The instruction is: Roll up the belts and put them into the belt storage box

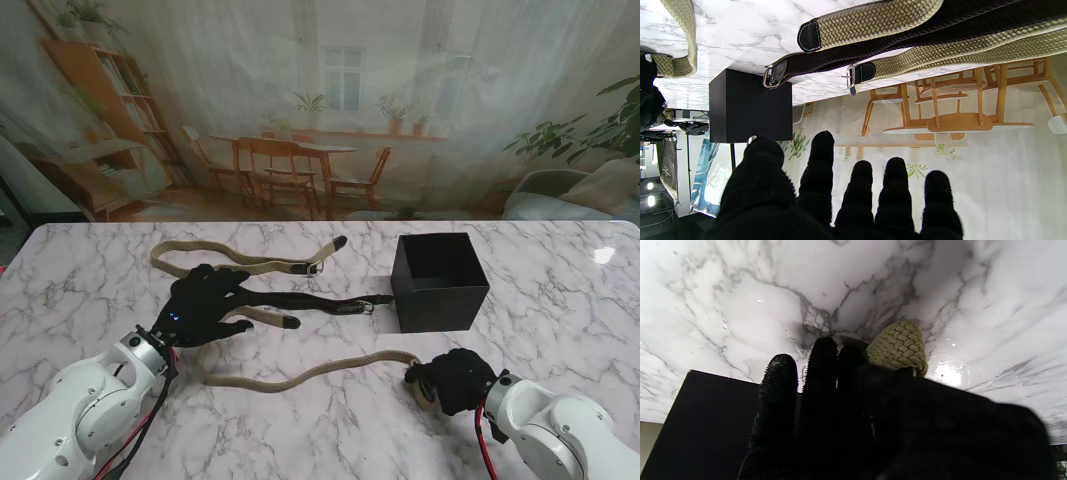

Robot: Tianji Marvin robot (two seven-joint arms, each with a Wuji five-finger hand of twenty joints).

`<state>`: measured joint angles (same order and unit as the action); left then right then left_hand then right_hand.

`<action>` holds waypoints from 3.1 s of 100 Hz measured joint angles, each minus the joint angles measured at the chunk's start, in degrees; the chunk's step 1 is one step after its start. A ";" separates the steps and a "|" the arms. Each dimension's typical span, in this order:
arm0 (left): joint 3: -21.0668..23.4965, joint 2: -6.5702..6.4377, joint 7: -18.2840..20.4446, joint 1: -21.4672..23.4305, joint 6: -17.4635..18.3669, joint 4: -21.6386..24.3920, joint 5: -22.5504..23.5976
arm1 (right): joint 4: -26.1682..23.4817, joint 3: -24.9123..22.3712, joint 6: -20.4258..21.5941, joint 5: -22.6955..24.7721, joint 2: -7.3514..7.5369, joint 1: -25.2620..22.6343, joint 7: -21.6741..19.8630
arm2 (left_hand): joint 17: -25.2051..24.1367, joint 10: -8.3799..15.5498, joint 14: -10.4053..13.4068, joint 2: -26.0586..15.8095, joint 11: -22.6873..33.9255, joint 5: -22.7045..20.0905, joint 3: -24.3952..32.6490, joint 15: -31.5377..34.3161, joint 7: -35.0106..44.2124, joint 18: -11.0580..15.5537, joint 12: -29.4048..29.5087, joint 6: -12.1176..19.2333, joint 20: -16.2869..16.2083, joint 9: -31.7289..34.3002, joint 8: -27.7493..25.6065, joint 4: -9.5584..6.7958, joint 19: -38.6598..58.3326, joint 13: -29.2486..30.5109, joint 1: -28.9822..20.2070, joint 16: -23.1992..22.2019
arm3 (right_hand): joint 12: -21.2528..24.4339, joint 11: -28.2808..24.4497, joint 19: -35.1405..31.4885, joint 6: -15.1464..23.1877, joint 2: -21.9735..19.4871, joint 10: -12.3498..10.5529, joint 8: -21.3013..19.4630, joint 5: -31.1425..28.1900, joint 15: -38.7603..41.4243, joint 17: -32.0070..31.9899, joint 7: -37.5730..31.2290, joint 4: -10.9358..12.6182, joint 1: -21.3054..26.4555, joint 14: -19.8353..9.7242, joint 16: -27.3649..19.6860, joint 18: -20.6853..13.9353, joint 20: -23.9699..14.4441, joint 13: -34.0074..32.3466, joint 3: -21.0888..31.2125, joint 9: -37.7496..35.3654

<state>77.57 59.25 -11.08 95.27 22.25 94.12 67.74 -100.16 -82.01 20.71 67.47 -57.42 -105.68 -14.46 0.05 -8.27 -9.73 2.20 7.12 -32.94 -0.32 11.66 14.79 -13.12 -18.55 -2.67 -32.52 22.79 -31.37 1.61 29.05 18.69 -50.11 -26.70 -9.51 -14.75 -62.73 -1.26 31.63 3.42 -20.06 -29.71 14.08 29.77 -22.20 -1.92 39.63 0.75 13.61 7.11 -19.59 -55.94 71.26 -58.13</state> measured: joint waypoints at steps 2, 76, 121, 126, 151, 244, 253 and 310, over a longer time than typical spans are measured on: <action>-0.02 0.00 0.02 -0.01 0.00 -0.01 -0.01 | 0.11 0.19 -0.01 0.26 0.03 0.12 0.29 | 0.00 0.00 0.00 0.00 0.00 0.00 0.00 0.00 0.00 0.00 0.00 0.00 0.00 0.00 0.00 0.00 0.00 0.00 0.00 0.00 | -0.02 -0.71 -0.03 0.28 -0.86 0.00 -0.05 -0.39 -0.01 -0.14 -0.30 -0.01 -1.37 0.18 0.37 0.18 0.00 0.00 -1.80 -0.16; -0.17 0.00 -0.11 -0.19 0.03 -0.32 -0.21 | 4.45 4.32 -3.69 -1.27 -0.26 2.34 7.77 | -0.09 0.00 0.00 0.00 -0.01 0.00 0.00 0.00 -0.05 -0.02 0.00 0.00 0.01 -0.01 0.00 0.00 -0.71 0.00 0.19 0.00 | -1.70 -2.25 0.97 5.49 3.13 11.36 2.91 -10.91 -0.70 -3.28 -29.47 -11.43 -6.01 8.95 2.60 16.36 -5.66 11.96 -14.99 23.75; -0.32 0.00 -0.13 -0.39 0.11 -0.53 -0.21 | 9.66 7.49 -4.99 0.16 -0.95 4.22 20.16 | -0.19 0.00 0.00 0.00 -0.01 0.00 0.00 0.00 -0.06 -0.03 0.00 -0.01 0.01 -0.01 0.00 0.00 -1.35 0.00 0.19 0.00 | -17.71 -16.41 -14.72 11.98 1.20 1.67 -1.46 -1.90 18.05 7.39 -22.98 -13.48 -3.33 5.51 18.20 9.87 -12.71 -8.03 -18.55 -2.51; -0.32 0.00 -0.16 -0.40 0.11 -0.54 -0.21 | 9.95 7.75 -4.99 0.24 -0.95 4.43 20.44 | -0.19 0.00 0.00 0.00 -0.01 0.00 0.00 0.00 -0.05 -0.03 0.00 -0.01 0.00 -0.01 0.00 0.00 -1.35 0.00 0.19 0.00 | -17.68 -16.99 -15.44 15.60 0.47 1.62 1.66 4.02 20.50 8.20 -16.27 -13.37 -3.14 5.33 18.62 9.87 -12.71 -10.15 -18.35 -4.97; -0.33 0.00 -0.29 -0.40 0.11 -0.57 -0.18 | 11.69 9.12 -5.41 -1.07 -1.19 5.51 22.65 | -0.20 0.00 0.00 0.00 -0.02 0.00 0.00 0.00 -0.07 -0.03 0.00 -0.01 0.00 -0.01 0.00 0.00 -1.36 0.00 0.19 0.00 | -15.67 -17.26 -18.99 24.16 -1.80 6.05 8.49 13.58 31.40 16.05 -12.43 -8.42 -3.18 6.28 19.36 11.38 -12.36 -16.81 -18.35 -11.94; -0.21 0.00 -0.65 -0.37 0.03 -0.61 0.00 | 0.11 2.13 0.19 -5.41 -0.51 1.38 -0.53 | -0.24 0.00 0.00 0.00 -0.61 0.00 0.00 0.00 -0.10 -0.07 0.00 -0.01 0.01 -0.03 0.00 0.00 -2.09 0.00 0.20 0.00 | -0.96 -1.49 -2.99 -0.07 5.79 10.45 -0.76 -3.52 5.89 7.35 -3.70 1.53 -1.57 5.43 8.93 5.76 -5.18 -5.38 5.17 1.70; -0.21 0.00 -0.67 -0.37 0.01 -0.61 0.04 | -1.03 1.86 -0.33 -2.94 -0.35 1.02 -2.21 | -0.25 0.00 0.00 0.00 -0.61 0.00 0.00 0.00 -0.10 -0.07 0.00 -0.01 0.01 -0.03 0.00 0.00 -2.11 0.00 0.20 0.00 | 1.17 3.34 -2.11 -0.25 5.79 9.11 -0.95 0.64 4.19 6.40 -2.45 1.76 3.01 3.65 7.53 4.19 -0.72 -2.88 5.53 4.35; -0.19 -0.01 -0.84 -0.37 -0.15 -0.67 0.38 | 2.14 5.77 -3.80 5.72 0.15 2.13 8.36 | -0.29 0.00 0.00 0.00 -0.61 0.00 0.00 0.00 -0.10 -0.08 0.00 -0.01 0.01 -0.03 0.00 0.00 -2.18 0.00 0.20 0.00 | 0.18 -0.17 -5.22 9.80 7.35 0.20 -4.48 0.37 5.88 12.87 -13.59 -8.10 1.56 -0.96 10.96 3.11 -2.73 -8.76 -10.76 -3.07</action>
<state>77.38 59.24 -11.93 94.90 22.10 93.46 68.11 -98.01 -76.24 16.91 73.19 -57.27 -103.55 -6.11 -0.23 -8.27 -9.73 2.20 6.50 -32.94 -0.32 11.66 14.68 -13.19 -18.55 -2.68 -32.51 22.76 -31.37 1.61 26.87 18.69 -49.91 -26.70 -9.33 -14.92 -67.94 8.55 38.98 3.62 -24.54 -29.34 19.96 42.64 -35.80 -10.01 41.19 -0.21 24.57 10.22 -22.32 -64.70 60.50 -61.20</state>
